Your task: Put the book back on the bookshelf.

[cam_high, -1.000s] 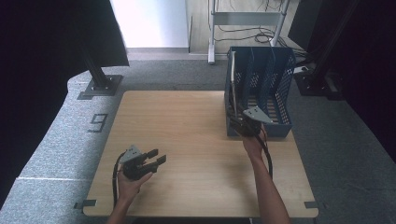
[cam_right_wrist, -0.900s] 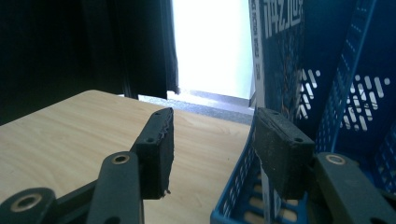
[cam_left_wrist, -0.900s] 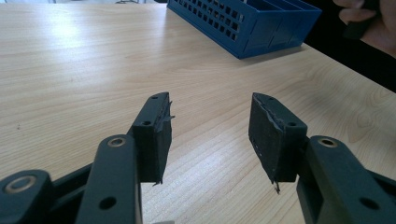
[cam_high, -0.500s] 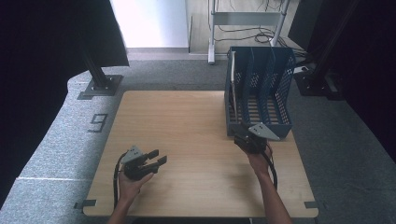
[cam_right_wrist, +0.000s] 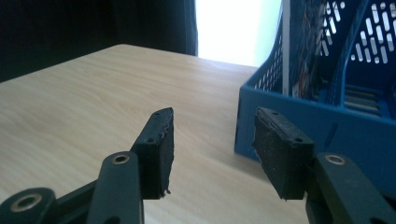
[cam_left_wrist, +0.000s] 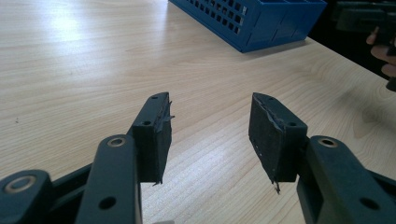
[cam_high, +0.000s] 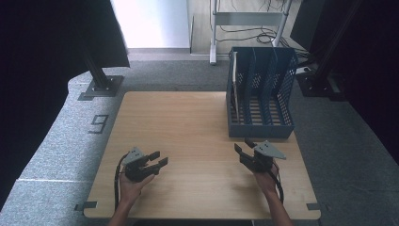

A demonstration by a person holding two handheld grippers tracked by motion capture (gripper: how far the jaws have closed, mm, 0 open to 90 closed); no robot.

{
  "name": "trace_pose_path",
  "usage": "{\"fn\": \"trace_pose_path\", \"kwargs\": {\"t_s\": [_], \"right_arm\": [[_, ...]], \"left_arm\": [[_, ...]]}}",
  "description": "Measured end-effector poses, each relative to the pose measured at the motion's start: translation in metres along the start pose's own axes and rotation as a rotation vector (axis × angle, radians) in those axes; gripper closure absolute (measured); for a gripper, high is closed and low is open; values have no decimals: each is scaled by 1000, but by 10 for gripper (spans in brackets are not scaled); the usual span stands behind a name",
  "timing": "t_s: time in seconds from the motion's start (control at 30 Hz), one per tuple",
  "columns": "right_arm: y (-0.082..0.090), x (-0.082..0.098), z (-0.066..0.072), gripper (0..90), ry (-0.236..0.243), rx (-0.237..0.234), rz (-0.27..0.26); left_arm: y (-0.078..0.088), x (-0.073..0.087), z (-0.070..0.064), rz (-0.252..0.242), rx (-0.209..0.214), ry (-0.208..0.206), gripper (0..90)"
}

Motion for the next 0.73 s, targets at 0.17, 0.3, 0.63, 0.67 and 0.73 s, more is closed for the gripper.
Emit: {"fn": "trace_pose_path", "kwargs": {"t_s": [0.17, 0.3, 0.63, 0.67, 0.73], "right_arm": [[6, 15, -1, 473, -6, -4, 23], [5, 26, -2, 472, -6, -1, 58], [5, 32, -3, 468, -3, 0, 77], [4, 32, -3, 466, -1, 0, 77], [3, 33, -3, 458, -1, -1, 88]], "left_arm": [[-2, 1, 1, 7, -1, 2, 488], [-2, 1, 1, 6, -2, 0, 488], [-2, 1, 0, 8, 0, -4, 488], [-2, 1, 0, 8, 0, -3, 488], [-3, 1, 0, 12, -2, -5, 487]]}}
Point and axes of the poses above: each handheld gripper's, and its own axes: y roughly backward along the jaws, x roughly out of its underside, z roughly to its left, the point moved 4 cm from there along -y, roughly forward along the jaws, and after that the axes turned 7 degrees about z, right-handed, at the moved point
